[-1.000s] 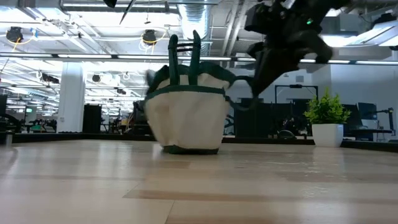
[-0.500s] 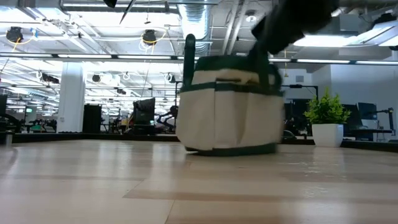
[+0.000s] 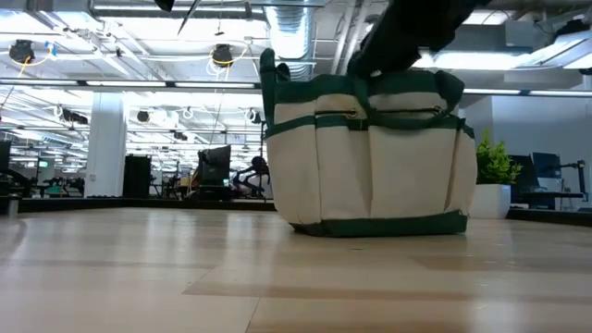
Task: Pick & Place Garden tools in Gardening bag
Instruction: Put the brown trowel into the brown gardening bag
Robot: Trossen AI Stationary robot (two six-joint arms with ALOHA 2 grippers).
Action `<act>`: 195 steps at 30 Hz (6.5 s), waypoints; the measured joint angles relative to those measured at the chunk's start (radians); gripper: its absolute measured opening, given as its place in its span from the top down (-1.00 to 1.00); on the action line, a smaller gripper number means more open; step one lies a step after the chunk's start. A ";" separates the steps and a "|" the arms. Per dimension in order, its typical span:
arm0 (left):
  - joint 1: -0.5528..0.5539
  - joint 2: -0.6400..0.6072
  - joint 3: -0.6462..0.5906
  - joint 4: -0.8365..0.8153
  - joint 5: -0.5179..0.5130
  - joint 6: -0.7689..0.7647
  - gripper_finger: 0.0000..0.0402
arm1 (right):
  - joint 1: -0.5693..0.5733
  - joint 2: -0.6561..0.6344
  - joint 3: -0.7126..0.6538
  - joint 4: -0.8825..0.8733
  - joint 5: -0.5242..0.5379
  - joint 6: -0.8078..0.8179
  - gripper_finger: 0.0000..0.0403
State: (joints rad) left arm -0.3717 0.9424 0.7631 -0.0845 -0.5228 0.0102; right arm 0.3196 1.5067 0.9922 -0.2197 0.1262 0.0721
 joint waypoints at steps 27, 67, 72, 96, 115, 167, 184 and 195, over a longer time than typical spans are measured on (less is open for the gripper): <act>0.000 0.000 0.000 0.003 0.001 0.000 0.83 | 0.099 0.003 0.258 -0.537 -0.149 0.135 0.85; 0.000 0.000 0.000 0.005 0.001 0.000 0.82 | 0.123 0.272 -0.324 0.589 0.078 0.465 1.00; 0.000 0.000 0.000 0.008 0.001 0.001 0.83 | 0.098 0.379 -0.238 0.626 0.156 0.416 1.00; 0.000 0.000 0.000 0.003 0.001 0.004 0.82 | -0.214 0.428 -0.037 0.626 0.187 0.232 1.00; 0.000 0.000 0.000 0.003 0.001 0.000 0.82 | -0.261 0.641 0.069 0.790 0.109 0.242 1.00; 0.125 0.164 0.000 0.001 0.154 -0.265 0.83 | 0.065 -0.008 0.078 0.114 0.565 -0.657 0.98; 0.235 0.188 0.000 0.006 0.378 -0.538 0.83 | 0.088 0.214 0.227 0.159 0.835 -0.895 0.42; 0.250 0.211 0.001 0.007 0.425 -0.576 0.83 | 0.135 0.351 0.412 0.027 1.054 -0.921 0.15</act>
State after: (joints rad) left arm -0.1215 1.1537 0.7643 -0.0774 -0.0977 -0.5659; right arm 0.4549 1.8574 1.4038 -0.1925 1.1799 -0.8484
